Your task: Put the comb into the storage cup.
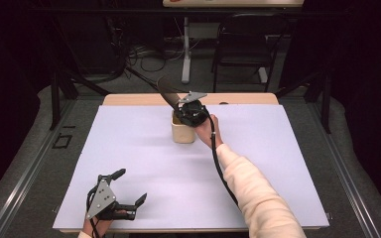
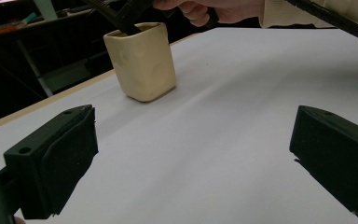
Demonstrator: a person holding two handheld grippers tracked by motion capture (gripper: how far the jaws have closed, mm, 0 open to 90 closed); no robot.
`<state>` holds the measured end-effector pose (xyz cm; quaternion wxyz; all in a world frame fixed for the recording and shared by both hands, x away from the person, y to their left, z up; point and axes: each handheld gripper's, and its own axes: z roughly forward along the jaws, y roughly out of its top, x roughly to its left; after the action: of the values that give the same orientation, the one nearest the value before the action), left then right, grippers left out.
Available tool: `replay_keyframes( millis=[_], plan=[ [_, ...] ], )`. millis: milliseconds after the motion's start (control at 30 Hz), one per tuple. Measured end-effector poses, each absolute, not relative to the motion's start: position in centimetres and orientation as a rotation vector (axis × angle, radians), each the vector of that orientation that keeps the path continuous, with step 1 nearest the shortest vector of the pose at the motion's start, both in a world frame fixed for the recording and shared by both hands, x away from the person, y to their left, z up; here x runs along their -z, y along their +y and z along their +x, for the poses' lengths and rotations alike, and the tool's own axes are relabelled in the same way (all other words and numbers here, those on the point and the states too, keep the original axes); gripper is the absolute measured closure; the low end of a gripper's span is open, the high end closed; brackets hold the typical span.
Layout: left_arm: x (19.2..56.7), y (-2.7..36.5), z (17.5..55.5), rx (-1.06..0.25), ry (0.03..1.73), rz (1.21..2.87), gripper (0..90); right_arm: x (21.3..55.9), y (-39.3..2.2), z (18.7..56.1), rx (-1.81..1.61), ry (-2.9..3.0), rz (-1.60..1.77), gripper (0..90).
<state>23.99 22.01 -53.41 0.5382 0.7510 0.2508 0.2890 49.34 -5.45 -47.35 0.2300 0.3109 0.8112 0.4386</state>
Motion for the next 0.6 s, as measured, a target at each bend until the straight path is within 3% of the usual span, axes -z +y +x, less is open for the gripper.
replay_keyframes(
  millis=[467,600],
  plan=[
    [53.42,22.00,24.00,-0.686,0.596,1.789,0.9,47.81,-5.61,49.31,-1.162,2.273,0.887,71.6],
    [53.41,22.01,24.00,-0.688,0.596,1.787,0.9,47.68,-5.88,48.87,-1.146,2.270,0.893,67.6]
  ],
)
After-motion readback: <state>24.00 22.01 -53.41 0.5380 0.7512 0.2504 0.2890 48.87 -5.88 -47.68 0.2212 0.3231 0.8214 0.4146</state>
